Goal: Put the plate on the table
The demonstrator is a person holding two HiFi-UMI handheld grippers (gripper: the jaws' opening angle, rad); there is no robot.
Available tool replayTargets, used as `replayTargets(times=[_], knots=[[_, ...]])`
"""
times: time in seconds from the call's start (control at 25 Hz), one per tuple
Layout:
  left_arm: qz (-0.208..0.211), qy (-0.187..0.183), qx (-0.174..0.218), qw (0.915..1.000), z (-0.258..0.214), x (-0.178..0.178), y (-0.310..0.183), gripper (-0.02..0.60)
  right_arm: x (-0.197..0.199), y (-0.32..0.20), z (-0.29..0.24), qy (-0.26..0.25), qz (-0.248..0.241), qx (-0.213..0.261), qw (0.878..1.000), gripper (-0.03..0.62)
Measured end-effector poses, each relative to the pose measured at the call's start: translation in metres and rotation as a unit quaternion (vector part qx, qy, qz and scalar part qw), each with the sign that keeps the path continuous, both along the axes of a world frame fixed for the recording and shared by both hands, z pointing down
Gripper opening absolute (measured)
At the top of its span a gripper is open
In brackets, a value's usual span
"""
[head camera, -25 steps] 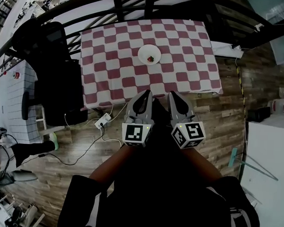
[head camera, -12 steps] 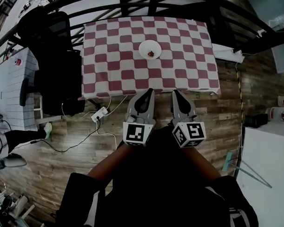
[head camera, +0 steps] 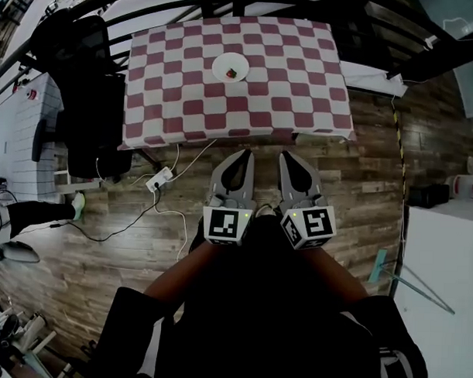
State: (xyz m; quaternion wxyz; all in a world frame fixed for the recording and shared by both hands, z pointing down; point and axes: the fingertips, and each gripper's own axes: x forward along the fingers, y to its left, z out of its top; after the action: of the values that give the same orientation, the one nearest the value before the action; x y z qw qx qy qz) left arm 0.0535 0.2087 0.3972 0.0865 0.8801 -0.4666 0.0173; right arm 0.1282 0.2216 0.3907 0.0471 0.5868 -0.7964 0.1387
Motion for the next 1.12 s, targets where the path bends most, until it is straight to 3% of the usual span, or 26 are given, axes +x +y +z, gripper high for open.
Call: replayTargets(times=[0.28, 0.44, 0.6, 1.12], knots=[[-0.011, -0.010, 0.027, 0.9995, -0.006, 0.044, 0.057, 0.009, 0.031, 0.048, 0.005, 0.004, -0.019, 0.010, 1.000, -0.002], [-0.013, -0.027, 0.062, 0.9976, -0.016, 0.056, 0.076, 0.009, 0.045, 0.065, 0.004, 0.005, -0.018, 0.015, 1.000, -0.003], [-0.015, -0.023, 0.044, 0.9987, -0.014, 0.064, 0.083, 0.009, 0.055, 0.075, 0.003, 0.003, -0.012, 0.018, 1.000, -0.003], [0.003, -0.020, 0.046, 0.9987, -0.012, 0.079, 0.083, 0.009, 0.056, 0.081, 0.011, 0.002, -0.021, 0.008, 1.000, -0.003]])
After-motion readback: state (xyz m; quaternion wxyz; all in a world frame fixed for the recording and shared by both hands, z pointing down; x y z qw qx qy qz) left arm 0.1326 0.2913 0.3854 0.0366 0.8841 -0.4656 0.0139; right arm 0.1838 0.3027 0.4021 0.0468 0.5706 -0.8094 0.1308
